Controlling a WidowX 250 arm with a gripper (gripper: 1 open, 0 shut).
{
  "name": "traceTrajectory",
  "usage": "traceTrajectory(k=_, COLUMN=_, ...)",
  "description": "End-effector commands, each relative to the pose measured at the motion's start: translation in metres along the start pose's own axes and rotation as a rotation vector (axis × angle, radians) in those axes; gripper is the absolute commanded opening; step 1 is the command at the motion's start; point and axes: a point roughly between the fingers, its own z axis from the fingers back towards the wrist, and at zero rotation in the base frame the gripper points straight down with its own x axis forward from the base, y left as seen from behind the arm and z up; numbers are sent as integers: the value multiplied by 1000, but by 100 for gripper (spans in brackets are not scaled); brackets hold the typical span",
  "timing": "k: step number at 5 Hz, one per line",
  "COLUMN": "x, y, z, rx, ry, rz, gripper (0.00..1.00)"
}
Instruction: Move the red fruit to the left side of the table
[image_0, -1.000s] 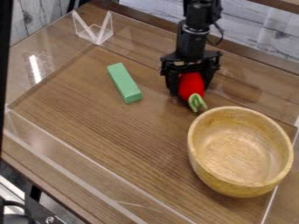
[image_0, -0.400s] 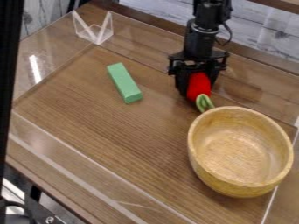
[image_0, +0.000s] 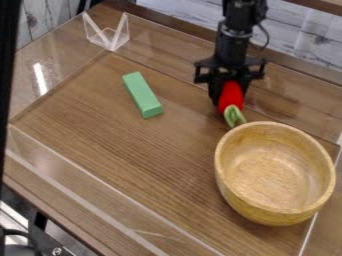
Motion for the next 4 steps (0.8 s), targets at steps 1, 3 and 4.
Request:
traceTrajectory(k=1, x=5, y=9, z=59, rx=-112, ry=-73, rz=-3, gripper=0)
traceTrajectory(k=3, x=21, y=70, z=93, rx=-158, ry=-94, rz=24, gripper=0)
traceTrajectory(k=4, x=26, y=102, z=86, rx=-150, ry=-98, rz=8, gripper=0)
